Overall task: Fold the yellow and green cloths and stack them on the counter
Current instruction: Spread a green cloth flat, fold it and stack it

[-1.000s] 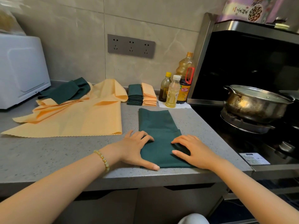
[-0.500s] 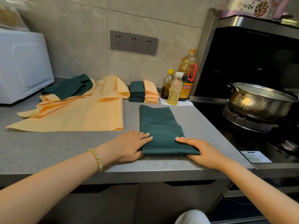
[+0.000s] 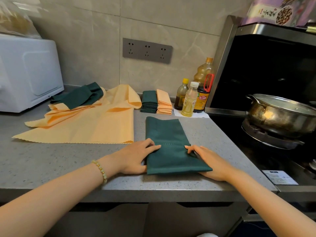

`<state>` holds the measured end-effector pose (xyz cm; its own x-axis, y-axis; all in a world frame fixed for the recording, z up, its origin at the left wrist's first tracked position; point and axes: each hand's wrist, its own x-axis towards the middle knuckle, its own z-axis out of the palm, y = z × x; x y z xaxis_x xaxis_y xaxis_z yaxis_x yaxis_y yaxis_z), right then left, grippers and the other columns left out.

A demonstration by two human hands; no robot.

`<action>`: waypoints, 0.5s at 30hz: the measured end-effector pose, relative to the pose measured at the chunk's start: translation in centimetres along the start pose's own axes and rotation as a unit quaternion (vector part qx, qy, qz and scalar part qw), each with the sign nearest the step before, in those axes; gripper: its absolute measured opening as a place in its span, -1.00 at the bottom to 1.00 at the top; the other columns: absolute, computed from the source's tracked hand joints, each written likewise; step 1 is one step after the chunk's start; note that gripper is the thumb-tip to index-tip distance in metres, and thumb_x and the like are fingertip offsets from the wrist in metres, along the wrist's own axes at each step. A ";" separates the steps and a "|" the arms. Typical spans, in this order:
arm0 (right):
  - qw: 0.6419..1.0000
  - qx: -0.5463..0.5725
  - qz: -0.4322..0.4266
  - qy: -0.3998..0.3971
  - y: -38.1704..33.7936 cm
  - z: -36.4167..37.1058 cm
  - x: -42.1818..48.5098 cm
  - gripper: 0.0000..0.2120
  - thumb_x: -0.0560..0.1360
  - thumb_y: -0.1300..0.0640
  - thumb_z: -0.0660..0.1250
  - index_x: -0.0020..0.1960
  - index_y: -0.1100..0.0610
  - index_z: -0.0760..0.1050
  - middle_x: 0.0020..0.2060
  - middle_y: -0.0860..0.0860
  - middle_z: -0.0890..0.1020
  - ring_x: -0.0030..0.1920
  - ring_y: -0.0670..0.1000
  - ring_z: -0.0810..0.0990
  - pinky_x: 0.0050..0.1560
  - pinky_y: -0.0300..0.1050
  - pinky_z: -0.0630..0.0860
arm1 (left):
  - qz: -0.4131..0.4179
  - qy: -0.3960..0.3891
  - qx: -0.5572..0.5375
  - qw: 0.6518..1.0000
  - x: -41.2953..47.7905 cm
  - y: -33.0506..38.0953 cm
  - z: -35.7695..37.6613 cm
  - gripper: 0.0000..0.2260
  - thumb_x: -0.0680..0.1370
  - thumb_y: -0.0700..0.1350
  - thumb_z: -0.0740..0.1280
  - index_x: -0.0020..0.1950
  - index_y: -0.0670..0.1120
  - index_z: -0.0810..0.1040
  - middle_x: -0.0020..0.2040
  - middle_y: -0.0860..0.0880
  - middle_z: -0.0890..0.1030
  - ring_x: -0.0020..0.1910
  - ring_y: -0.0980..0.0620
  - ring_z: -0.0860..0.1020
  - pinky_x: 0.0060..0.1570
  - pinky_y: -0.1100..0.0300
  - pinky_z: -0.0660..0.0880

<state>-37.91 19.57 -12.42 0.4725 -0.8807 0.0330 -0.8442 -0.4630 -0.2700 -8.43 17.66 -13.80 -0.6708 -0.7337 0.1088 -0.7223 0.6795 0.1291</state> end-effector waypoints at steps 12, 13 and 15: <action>0.989 -0.041 -0.128 0.064 0.1 1.2 -2.3 -0.52 0.48 -0.36 0.08 0.32 -0.22 0.38 0.35 -0.34 0.32 0.43 -0.37 0.07 0.46 -0.34 -0.19 | 0.040 0.034 0.004 0.999 -3.4 0.4 0.5 -0.48 0.57 0.13 0.12 0.53 0.12 0.18 0.51 0.12 0.23 0.46 0.15 0.18 0.32 0.47 -0.15; 0.988 -0.038 -0.128 0.073 0.1 1.5 -2.2 -0.57 0.50 -0.31 0.13 0.31 -0.20 0.39 0.34 -0.35 0.34 0.41 -0.40 0.10 0.46 -0.35 -0.17 | 0.041 0.047 -0.008 0.998 -3.2 0.3 0.3 -0.47 0.55 0.18 0.08 0.52 0.11 0.22 0.48 0.13 0.29 0.41 0.16 0.24 0.29 0.50 -0.10; 0.992 -0.032 -0.099 0.064 0.3 1.5 -1.6 -0.68 0.53 -0.16 0.14 0.27 -0.25 0.39 0.30 -0.43 0.33 0.35 -0.49 0.09 0.40 -0.46 -0.11 | 0.040 0.064 -0.031 0.997 -2.9 0.1 0.0 -0.44 0.51 0.24 0.03 0.48 0.10 0.31 0.38 0.14 0.41 0.32 0.18 0.35 0.23 0.52 0.02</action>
<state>-38.54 20.96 -13.96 0.5980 -0.7754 0.2029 -0.7544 -0.6300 -0.1842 -6.56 19.81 -14.12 -0.6967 -0.6743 0.2449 -0.6525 0.7375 0.1743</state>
